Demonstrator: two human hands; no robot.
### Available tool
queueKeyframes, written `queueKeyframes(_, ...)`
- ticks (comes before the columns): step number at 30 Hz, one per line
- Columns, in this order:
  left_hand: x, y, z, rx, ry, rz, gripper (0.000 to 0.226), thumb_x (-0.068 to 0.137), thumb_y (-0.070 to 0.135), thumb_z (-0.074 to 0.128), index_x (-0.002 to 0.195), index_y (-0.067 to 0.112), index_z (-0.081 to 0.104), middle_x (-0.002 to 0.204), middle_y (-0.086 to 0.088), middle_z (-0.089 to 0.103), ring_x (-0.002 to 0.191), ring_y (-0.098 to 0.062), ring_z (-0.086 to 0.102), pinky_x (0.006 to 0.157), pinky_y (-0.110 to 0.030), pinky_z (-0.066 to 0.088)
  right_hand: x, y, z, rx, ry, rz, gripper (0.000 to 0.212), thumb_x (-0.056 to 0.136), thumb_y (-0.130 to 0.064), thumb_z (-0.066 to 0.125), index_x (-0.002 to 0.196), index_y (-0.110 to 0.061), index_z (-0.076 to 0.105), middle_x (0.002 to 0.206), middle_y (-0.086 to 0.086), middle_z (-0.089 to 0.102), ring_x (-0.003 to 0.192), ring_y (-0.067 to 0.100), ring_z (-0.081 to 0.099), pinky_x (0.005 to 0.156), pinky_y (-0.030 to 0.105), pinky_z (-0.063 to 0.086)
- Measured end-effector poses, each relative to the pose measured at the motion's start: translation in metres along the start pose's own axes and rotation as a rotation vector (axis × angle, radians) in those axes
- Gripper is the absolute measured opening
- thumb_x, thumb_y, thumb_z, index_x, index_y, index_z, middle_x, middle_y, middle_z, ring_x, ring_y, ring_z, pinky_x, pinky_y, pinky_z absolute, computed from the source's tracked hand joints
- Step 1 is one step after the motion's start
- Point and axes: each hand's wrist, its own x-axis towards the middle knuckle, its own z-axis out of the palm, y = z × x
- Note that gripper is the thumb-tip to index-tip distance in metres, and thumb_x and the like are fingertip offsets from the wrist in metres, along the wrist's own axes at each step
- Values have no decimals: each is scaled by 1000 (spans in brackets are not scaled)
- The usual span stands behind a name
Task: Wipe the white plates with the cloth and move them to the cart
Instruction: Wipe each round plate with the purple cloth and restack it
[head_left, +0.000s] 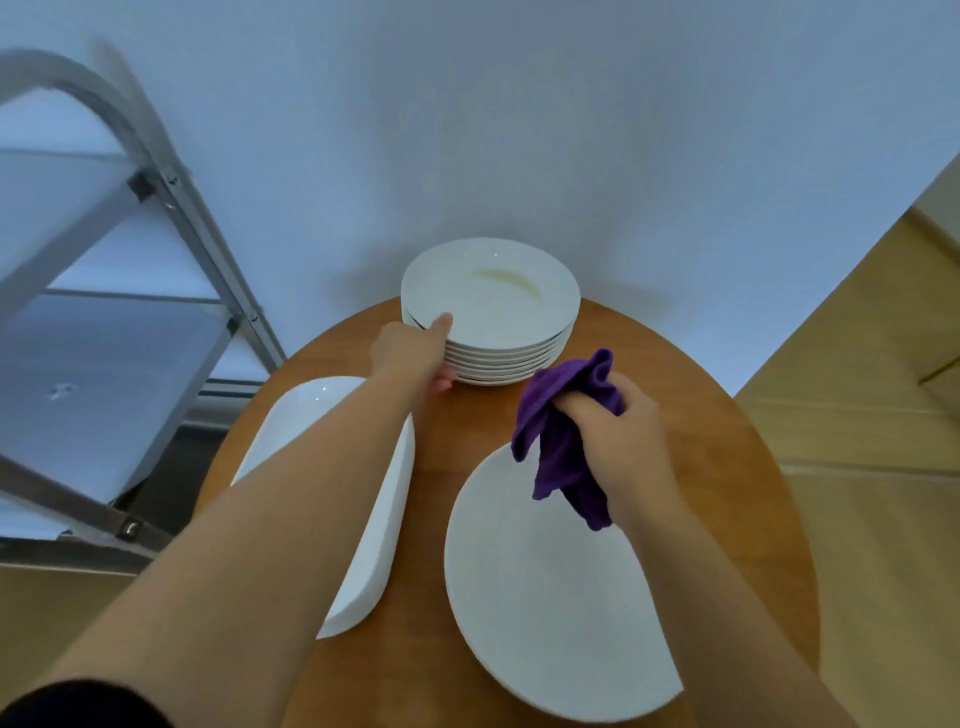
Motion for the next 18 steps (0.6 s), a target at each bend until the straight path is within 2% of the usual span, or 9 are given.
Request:
queueKeyframes(3,10,4,2,24,-16,-16,25,85,20,64,94,-3,59,44,-6,59,33,-12,56,34,-18,43,6,1,1,4,6,23,10,81,-18,66,85,-27,67,69,-12,66,64,4,62,55,18,47)
queueKeyframes(6,12,12,-1,78,-50,-44,7,84,6,56,81,0,56,37,-6,57,40,-16,56,32,-17,39,7,2,0,-3,9,45,10,82,-19,66,87,-27,66,69,-14,66,64,3,61,53,16,45)
queueKeyframes(9,12,21,-4,213,-117,-78,17,87,5,50,71,3,52,33,-6,55,41,-17,56,34,-19,43,5,4,-1,10,12,69,9,83,-19,65,82,-28,65,65,-14,65,59,0,59,49,14,44)
queueKeyframes(12,12,36,-6,334,-194,-103,26,93,9,43,69,2,48,32,-7,54,29,-12,52,31,-14,38,2,5,-5,47,36,108,6,82,-21,67,82,-27,64,62,-14,63,55,0,58,48,16,44)
queueKeyframes(14,12,44,-10,297,-198,-99,27,95,11,42,70,2,48,33,-6,54,33,-10,53,28,-11,36,0,6,-7,74,60,125,5,83,-23,67,84,-26,64,66,-11,64,60,5,60,53,21,45)
queueKeyframes(18,5,41,-18,46,-153,-55,20,92,5,48,73,0,49,35,-6,56,29,-9,55,32,-16,45,-5,4,-11,231,96,185,6,87,-21,63,93,-21,63,80,-2,66,76,18,62,63,30,48)
